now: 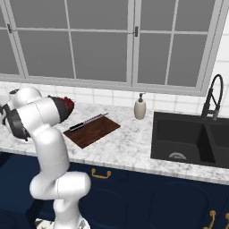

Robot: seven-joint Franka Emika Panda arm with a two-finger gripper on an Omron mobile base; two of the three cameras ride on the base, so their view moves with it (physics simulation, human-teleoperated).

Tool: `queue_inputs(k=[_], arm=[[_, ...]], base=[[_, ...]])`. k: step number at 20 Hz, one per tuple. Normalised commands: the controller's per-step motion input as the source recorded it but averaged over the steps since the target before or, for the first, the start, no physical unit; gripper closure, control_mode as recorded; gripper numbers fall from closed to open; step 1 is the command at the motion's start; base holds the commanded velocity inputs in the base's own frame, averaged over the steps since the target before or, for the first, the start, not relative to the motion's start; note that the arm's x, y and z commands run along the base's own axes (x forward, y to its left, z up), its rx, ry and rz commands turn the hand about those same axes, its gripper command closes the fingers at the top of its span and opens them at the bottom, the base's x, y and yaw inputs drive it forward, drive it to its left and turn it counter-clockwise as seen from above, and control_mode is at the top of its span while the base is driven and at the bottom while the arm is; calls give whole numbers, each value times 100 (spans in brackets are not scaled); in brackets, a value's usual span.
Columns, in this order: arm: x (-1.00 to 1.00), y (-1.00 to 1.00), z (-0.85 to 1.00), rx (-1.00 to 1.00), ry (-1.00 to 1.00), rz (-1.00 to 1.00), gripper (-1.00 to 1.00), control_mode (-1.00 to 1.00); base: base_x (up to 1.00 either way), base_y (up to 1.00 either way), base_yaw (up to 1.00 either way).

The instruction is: Pick up the knife from the drawer and place it on the cutting board. Then place the meat from the plate to the cutting board.

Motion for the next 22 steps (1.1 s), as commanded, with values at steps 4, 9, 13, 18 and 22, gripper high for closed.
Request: queue_inputs(k=[4,9,13,18,22], arm=[[-2,-62,87,-4,0,0,100,-100],[-33,-96,36,-8,-1,-2,100,-100],[-49,-100,2,-5,-8,-1,100,-100],[0,-100,0,8,-5,-2,100,-100],[65,-100,-2,24,5,-6,100,-100]], base=[[0,0,0],[0,0,0],[0,0,0],[0,0,0],[0,0,0]])
